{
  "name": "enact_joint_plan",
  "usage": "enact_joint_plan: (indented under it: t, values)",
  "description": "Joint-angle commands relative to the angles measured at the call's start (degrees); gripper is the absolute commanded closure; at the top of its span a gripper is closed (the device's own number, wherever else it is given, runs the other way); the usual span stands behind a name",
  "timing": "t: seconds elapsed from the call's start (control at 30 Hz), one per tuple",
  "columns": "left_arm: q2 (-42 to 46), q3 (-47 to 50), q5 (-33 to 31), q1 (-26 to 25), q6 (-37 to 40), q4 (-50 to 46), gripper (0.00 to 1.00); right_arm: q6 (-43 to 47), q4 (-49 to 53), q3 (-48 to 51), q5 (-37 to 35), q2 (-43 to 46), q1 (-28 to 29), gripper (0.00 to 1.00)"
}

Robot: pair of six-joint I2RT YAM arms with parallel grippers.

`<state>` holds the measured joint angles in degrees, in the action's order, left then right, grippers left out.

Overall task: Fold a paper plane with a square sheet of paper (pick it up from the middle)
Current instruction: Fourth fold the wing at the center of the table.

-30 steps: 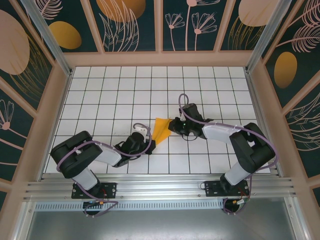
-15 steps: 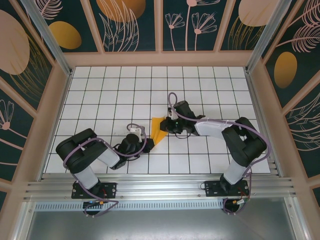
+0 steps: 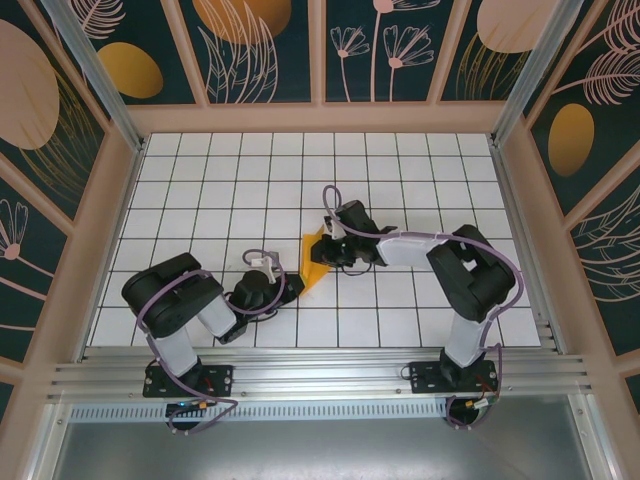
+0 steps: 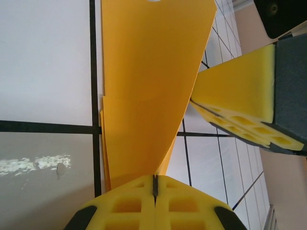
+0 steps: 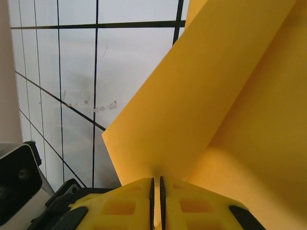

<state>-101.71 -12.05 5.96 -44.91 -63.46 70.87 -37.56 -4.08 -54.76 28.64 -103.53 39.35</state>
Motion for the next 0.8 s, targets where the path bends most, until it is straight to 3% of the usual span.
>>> enact_joint_plan:
  t: [0.0,0.43,0.77]
  values:
    - [-2.94,0.21,0.99,0.20,-2.52,-4.67,0.99,1.43,0.44,-2.34,1.42,-1.45,0.80,0.85]
    - [-0.45,-2.71,-0.57,0.18,-3.47,-17.56,0.97,1.66,1.00,-5.73,1.21,-6.03,1.10,0.85]
    - [2.10,-2.55,-2.16,0.17,-3.62,-21.39,0.82,1.00,1.79,-6.07,-2.14,-7.19,0.99,0.86]
